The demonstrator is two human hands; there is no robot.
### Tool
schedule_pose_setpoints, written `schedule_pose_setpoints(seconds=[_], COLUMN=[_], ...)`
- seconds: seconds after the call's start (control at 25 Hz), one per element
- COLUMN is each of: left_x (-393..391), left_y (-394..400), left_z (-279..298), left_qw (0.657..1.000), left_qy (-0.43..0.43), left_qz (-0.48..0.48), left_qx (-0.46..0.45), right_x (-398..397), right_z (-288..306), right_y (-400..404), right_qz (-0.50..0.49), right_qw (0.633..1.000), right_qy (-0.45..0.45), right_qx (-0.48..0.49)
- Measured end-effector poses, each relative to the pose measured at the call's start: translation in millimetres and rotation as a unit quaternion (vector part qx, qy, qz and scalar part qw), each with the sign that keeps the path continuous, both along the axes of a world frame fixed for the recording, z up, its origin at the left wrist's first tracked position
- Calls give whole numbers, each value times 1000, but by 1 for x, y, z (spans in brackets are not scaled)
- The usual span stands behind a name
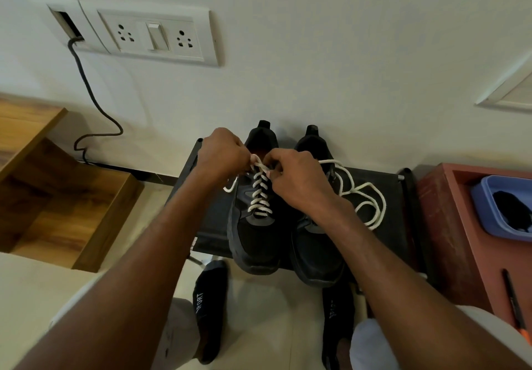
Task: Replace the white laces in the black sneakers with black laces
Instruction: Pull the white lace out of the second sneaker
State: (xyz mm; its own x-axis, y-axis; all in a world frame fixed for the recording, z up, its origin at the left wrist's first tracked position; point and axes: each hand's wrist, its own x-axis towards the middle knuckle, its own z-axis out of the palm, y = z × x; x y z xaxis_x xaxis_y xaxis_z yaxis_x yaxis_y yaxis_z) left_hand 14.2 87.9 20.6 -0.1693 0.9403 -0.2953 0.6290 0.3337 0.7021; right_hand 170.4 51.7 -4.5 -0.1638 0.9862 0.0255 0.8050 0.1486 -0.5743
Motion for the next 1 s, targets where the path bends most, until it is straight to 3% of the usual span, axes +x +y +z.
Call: schedule_pose_setpoints(seconds=[0.16, 0.28, 0.4, 0.56, 0.64, 0.72, 0.76, 0.8, 0.88, 1.0], left_x=[2, -3, -13, -27, -32, -38, -40, -41, -43, -37], left_y=[1, -1, -1, -4, -5, -4, -4, -5, -3, -5], left_z=[10, 25, 42, 58, 54, 37, 29, 23, 16, 12], left_qw=[981, 960, 929, 861, 908, 977, 993, 997, 992, 973], left_qy=[-159, -259, -363, -473, -374, -156, -51, 31, 125, 223], left_qz=[19, 19, 72, 132, 135, 104, 76, 49, 12, -45], left_qx=[-110, -110, -2, 130, 134, 102, 78, 47, -6, -37], right_x=[-4, -5, -5, -8, -11, -15, -16, -17, -14, 4], right_z=[0, -1, 1, 4, 4, 4, 7, 11, 29, 54], right_y=[4, 5, 3, 1, 1, 2, 1, 1, 2, 5], right_qz=[-14, -25, -32, -13, 11, 19, 12, -4, -57, -165], right_qw=[1000, 1000, 999, 1000, 1000, 999, 998, 988, 934, 838], right_qy=[1, 1, 6, -9, -17, 2, 47, 128, 334, 520], right_qx=[3, -7, -7, -19, -21, -30, -49, -81, -112, -19])
